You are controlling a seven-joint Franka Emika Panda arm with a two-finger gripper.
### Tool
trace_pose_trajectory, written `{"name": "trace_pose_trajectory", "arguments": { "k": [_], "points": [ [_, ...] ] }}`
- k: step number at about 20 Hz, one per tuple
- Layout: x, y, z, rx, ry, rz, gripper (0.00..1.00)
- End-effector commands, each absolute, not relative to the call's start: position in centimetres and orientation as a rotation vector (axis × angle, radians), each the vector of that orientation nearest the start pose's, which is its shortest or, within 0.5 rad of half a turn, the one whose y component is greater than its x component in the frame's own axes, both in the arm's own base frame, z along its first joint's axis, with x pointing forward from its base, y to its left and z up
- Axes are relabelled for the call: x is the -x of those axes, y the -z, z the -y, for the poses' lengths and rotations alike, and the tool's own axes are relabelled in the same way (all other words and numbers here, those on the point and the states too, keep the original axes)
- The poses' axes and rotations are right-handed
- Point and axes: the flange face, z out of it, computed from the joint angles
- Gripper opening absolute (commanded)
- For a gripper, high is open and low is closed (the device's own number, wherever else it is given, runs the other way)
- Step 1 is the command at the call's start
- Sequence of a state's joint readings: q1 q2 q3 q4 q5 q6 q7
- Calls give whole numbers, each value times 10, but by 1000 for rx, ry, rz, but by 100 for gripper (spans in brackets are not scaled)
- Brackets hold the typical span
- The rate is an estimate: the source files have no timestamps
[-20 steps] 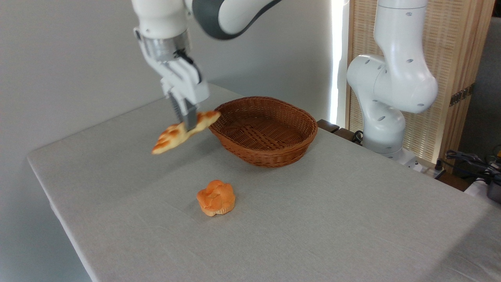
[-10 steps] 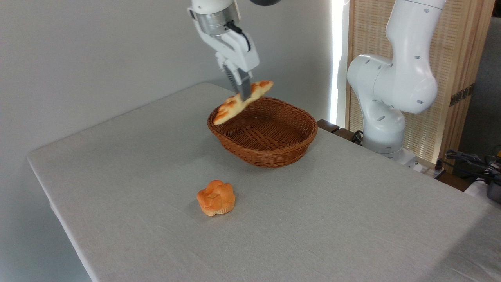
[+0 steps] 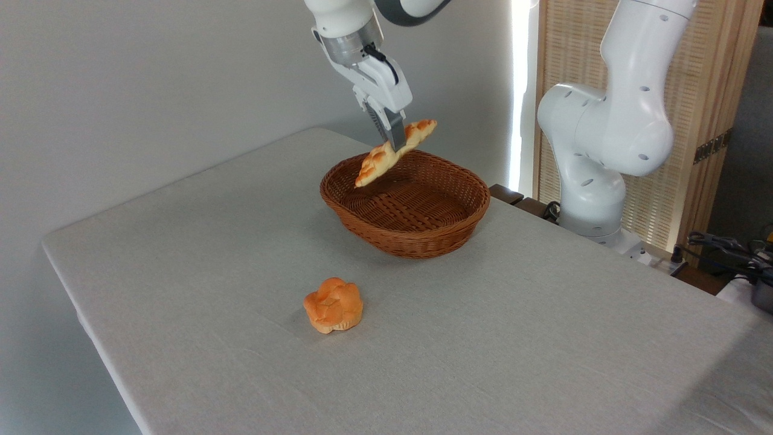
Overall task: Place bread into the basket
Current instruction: 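Lower the croissant into the basket and open the gripper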
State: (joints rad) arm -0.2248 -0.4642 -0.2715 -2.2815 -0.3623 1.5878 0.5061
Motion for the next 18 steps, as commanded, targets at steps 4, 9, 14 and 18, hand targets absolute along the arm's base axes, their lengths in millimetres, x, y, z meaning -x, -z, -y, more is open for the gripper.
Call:
{"name": "trace_pose_trajectory", "arguments": {
  "k": [4,9,14,18],
  "points": [
    [-322,-473,245,3035,-323,-1424,69],
    [-322,-473,245,3025,-326,-1425,100],
    [-322,-474,246,3026,-321,-1425,100],
    [-324,-478,244,3029,-307,-1424,100]
  ]
}}
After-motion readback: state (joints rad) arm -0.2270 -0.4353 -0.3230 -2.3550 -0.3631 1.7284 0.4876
